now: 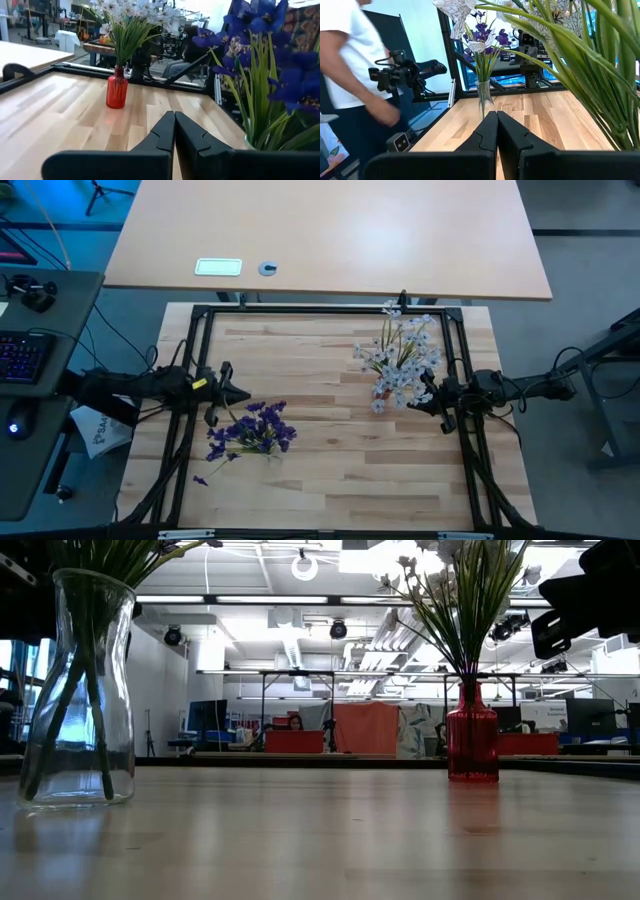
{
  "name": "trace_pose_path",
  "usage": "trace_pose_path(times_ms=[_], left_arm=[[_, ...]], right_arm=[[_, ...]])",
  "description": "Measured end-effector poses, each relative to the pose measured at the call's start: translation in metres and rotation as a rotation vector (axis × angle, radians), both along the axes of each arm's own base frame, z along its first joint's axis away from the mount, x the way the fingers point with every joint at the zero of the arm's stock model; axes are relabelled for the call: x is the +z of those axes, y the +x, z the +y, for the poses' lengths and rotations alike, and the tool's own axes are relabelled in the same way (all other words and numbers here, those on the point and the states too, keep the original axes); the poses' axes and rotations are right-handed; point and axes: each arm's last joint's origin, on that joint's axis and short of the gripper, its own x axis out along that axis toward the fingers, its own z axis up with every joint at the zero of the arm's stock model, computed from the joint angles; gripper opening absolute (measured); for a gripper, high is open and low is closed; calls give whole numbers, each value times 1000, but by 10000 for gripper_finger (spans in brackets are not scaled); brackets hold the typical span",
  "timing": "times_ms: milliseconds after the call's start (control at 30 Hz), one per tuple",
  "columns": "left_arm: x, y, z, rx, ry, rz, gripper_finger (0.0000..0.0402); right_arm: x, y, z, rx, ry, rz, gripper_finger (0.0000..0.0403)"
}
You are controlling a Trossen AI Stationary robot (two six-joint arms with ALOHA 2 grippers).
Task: Sort flowers into vase by color
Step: Return to Home Position
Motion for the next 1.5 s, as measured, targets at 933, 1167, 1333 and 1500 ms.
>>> trace_pose_path(times_ms=[933, 1167, 1333, 1500], left_arm=[[0, 0, 0, 0, -33, 6, 0], [0, 0, 0, 0, -33, 6, 0], [0, 0, 0, 0, -33, 6, 0], [0, 0, 0, 0, -33, 6, 0]], right_arm=[[0, 0, 0, 0, 0, 0, 0], [0, 0, 0, 0, 0, 0, 0], [0, 0, 0, 0, 0, 0, 0], [0, 0, 0, 0, 0, 0, 0]])
